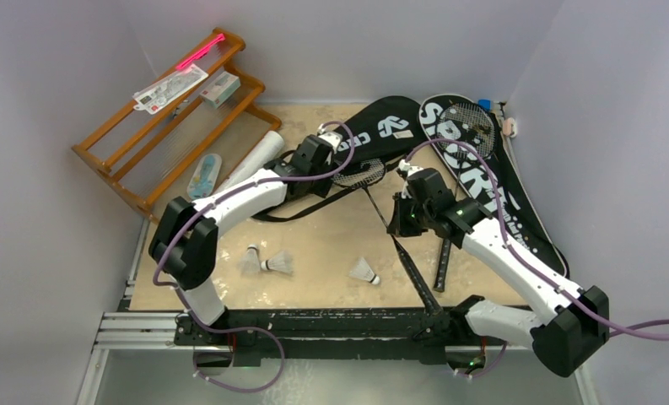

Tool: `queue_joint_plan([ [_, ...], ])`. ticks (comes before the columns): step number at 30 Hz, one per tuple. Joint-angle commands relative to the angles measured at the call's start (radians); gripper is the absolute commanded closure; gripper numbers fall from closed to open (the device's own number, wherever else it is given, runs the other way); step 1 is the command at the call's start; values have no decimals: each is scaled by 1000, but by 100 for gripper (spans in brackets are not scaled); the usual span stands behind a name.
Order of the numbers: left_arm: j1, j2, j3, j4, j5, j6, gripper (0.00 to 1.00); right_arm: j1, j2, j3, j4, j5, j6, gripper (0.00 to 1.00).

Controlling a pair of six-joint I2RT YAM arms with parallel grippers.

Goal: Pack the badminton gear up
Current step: Place the racket in the racket bag.

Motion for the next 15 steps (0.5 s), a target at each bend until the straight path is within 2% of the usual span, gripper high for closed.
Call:
queue_joint_plan([
  [1, 5, 15, -42, 40, -145, 60, 33, 4, -35, 14, 25, 7, 7, 100],
  [5, 43, 61, -40, 78, -150, 96, 33, 5, -45, 27, 14, 7, 3, 100],
  [12, 52, 188, 31, 132, -261, 152, 35, 4, -58, 43, -10, 2, -1, 100],
  [14, 60, 231, 61, 126, -278, 169, 38, 4, -60, 43, -16, -6, -1, 100],
  [15, 62, 248, 79, 112, -281, 165, 42, 4, -60, 44, -17, -2, -3, 100],
])
